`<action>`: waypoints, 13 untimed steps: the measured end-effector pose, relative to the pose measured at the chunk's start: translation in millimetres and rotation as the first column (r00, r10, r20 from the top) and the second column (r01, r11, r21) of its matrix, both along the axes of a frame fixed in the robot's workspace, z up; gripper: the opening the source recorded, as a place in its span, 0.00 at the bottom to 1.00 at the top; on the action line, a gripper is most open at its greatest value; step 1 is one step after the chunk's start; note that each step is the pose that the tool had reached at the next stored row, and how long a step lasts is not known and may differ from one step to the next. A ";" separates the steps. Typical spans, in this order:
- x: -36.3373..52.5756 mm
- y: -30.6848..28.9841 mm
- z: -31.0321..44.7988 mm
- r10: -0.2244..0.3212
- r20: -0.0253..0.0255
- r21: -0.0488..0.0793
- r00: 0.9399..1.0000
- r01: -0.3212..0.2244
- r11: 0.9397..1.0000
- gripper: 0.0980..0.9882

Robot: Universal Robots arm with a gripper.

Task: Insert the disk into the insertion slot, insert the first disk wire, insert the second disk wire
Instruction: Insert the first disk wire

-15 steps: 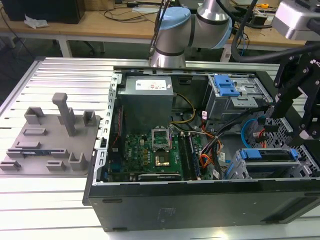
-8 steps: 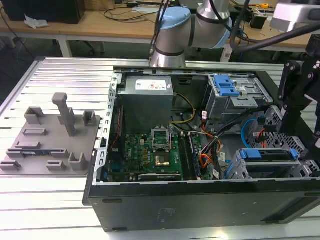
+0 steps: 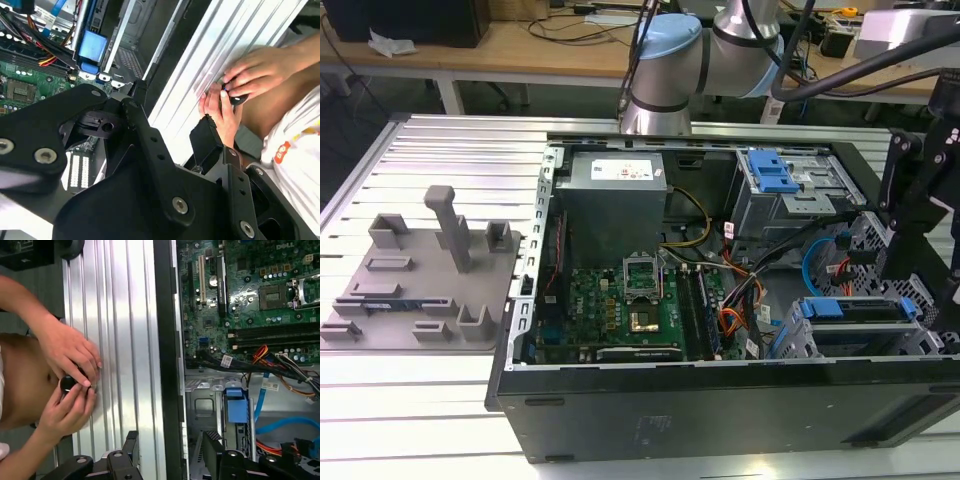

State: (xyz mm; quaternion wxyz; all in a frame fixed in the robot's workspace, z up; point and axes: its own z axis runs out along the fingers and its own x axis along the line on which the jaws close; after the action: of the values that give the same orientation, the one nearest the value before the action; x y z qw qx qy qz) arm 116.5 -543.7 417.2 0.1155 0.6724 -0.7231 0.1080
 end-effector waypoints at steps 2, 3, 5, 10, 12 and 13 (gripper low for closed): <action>0.0 -0.1 0.0 -0.001 0.000 -0.003 1.000 0.001 1.000 0.59; 0.0 0.0 0.0 -0.001 0.000 -0.003 1.000 0.001 1.000 0.59; 0.1 2.7 0.0 -0.001 0.000 -0.008 1.000 0.001 1.000 0.59; 0.9 32.5 -0.4 -0.001 0.000 -0.009 1.000 0.001 1.000 0.59; 1.9 40.5 -0.5 -0.001 0.000 -0.009 1.000 0.001 1.000 0.59; 2.8 46.9 -0.7 -0.001 0.000 -0.010 1.000 0.001 1.000 0.59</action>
State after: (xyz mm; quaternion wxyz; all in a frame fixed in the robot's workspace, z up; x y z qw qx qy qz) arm 119.3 -496.8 416.6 0.1189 0.6715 -0.7229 0.1116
